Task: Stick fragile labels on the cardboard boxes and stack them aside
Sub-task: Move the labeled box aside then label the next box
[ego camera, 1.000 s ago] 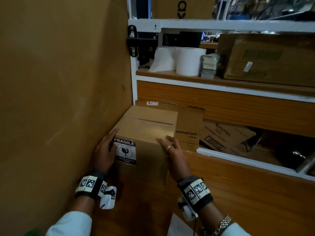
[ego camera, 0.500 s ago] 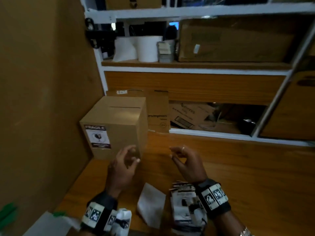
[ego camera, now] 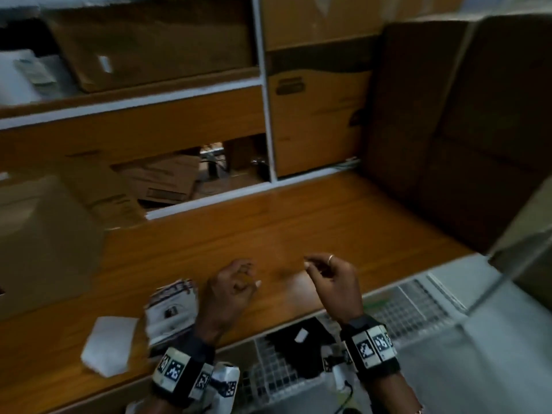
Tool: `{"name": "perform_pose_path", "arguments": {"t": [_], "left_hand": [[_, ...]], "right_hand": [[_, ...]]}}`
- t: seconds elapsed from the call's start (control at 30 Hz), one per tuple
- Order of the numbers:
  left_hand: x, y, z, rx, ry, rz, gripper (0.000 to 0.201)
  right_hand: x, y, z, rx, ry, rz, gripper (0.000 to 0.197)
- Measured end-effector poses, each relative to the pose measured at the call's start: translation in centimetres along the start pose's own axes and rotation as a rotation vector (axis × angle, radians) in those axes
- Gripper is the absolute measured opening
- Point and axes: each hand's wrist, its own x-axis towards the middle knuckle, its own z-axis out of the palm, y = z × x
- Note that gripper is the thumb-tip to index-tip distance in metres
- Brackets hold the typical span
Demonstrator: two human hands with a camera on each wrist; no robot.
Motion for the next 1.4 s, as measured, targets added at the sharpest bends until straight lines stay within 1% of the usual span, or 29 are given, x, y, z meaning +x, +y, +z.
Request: {"name": "perform_pose_path", "arguments": {"t": [0.1, 0.2, 0.37, 0.5, 0.6, 0.73, 0.8, 0.9, 0.97, 1.07, 1.13, 1.2, 1.3, 1.4], "left_hand": [[0.7, 2.9, 4.6, -0.023, -0.075, 0.04, 0.039], [2.5, 5.8, 8.2, -0.039, -0.09, 0.09, 0.039], [7.3, 10.3, 13.3, -0.1, -0.145, 0.177, 0.036], [12.1, 13.7, 17.8, -0.167, -0.165, 0.264, 0.038], [15.8, 17.7, 22.3, -0.183, -0.152, 0.363, 0.04], [20.0, 24.0, 28.4, -0.241, -0.149, 0.551, 0.041], [21.2, 26.6, 31.1, -0.257, -0.149, 0.616, 0.044], [22.3, 29.9, 34.5, -0.3, -0.137, 0.702, 0.056], [22.5, 32.2, 36.5, -0.301, -0.09, 0.742, 0.064], [21.9, 36.2, 39.4, -0.221, 0.058, 0.732, 0.078], [21.7, 39.0, 40.9, -0.23, 0.121, 0.728, 0.091], [22.2, 40.8, 42.0, -0.207, 0.181, 0.721, 0.097], [22.5, 40.9, 43.1, -0.151, 0.262, 0.685, 0.089], [22.1, 39.8, 42.8, -0.153, 0.34, 0.743, 0.078]], "right_hand": [[-0.5, 1.6, -5.6, -0.02, 0.064, 0.058, 0.02], [0.6, 2.7, -10.6, -0.04, 0.131, 0.086, 0.026], [3.9, 3.1, -18.2, -0.064, 0.284, 0.048, 0.033], [7.4, 1.9, -24.2, 0.043, 0.454, 0.019, 0.04], [9.6, 0.6, -28.6, 0.075, 0.554, -0.035, 0.04], [12.3, 0.3, -34.2, -0.057, 0.671, -0.097, 0.038], [13.1, 0.8, -36.6, -0.111, 0.716, -0.105, 0.038], [14.2, 1.8, -39.7, -0.16, 0.785, -0.14, 0.04], [14.9, 2.9, -41.6, -0.182, 0.806, -0.138, 0.041], [15.7, 4.4, -44.4, -0.163, 0.804, -0.107, 0.042], [16.2, 5.1, -45.9, -0.157, 0.804, -0.134, 0.043], [16.8, 5.8, -47.2, -0.17, 0.766, -0.18, 0.05], [17.4, 7.4, -49.4, -0.263, 0.64, -0.198, 0.072], [18.1, 7.7, -51.5, -0.375, 0.576, -0.285, 0.097]]}}
